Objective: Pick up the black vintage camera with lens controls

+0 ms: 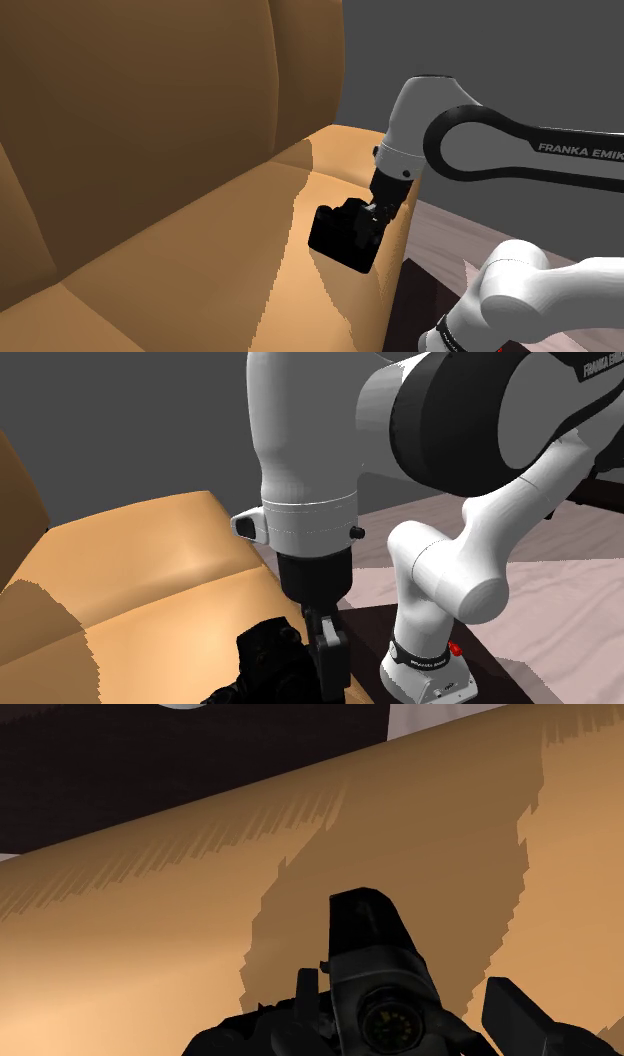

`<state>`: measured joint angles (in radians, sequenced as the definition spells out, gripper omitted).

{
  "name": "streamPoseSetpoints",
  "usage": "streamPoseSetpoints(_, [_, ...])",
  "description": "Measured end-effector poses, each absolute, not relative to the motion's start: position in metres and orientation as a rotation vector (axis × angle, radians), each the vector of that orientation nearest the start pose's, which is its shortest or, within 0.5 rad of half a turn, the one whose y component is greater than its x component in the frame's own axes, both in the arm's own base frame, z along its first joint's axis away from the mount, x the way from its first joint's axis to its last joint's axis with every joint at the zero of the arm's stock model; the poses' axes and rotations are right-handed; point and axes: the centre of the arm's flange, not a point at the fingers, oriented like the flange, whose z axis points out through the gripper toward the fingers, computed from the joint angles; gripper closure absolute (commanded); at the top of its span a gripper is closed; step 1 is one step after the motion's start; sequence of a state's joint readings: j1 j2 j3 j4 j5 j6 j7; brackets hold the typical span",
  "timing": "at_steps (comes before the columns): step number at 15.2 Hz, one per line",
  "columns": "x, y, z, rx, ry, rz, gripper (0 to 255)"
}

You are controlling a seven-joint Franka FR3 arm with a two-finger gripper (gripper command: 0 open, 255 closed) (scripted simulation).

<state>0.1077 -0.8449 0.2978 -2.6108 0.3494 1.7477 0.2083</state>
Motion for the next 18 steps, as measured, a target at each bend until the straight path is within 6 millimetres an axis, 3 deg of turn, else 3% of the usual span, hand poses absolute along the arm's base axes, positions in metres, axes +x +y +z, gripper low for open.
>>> streamPoseSetpoints(4, [0.267,0.156,0.495,-3.031,-0.042,0.099,255])
streamPoseSetpoints(18, [0.267,0.156,0.565,-3.031,-0.042,0.101,255])
